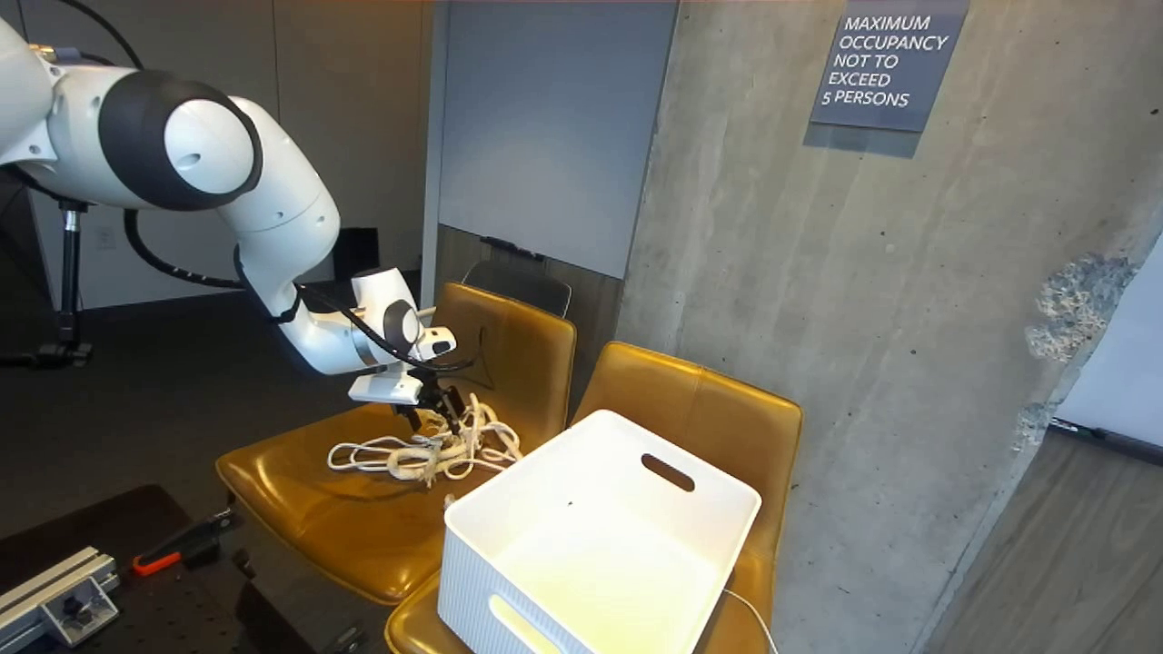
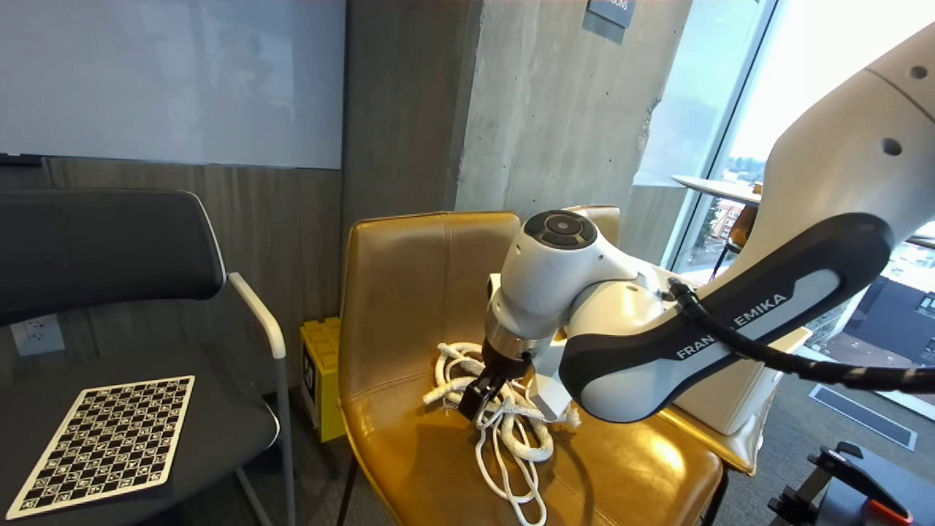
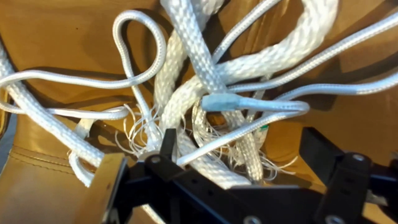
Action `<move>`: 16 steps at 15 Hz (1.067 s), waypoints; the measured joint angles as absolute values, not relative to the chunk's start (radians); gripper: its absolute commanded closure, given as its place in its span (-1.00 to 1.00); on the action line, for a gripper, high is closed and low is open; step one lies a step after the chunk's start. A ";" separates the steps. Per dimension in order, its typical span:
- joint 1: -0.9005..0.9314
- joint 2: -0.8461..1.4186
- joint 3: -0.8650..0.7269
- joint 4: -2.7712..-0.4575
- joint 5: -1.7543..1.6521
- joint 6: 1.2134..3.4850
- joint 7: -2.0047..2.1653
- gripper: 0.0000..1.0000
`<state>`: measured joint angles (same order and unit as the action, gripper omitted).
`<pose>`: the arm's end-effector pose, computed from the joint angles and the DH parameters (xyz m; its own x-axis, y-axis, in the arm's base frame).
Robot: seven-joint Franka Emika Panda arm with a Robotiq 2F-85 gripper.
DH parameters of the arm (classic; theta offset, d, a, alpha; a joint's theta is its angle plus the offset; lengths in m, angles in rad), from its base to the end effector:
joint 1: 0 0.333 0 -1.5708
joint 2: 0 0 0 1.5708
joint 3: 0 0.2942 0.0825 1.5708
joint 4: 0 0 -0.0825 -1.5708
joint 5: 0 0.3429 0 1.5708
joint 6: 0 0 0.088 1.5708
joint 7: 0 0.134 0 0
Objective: Put the ropes inside the white basket
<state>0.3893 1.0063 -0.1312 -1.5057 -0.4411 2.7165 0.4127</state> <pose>0.6452 0.1947 0.0804 0.9145 0.3235 0.2428 0.2542 -0.9266 0.2770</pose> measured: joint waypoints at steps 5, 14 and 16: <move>0.376 1.075 -0.159 -1.381 -0.368 2.655 0.392 -1.00; 0.342 1.138 -0.153 -1.378 -0.311 2.606 0.377 -0.50; 0.343 1.130 -0.151 -1.392 -0.309 2.609 0.376 -0.39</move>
<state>0.3430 1.1302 -0.1513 -1.3918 -0.3087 2.6091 0.3765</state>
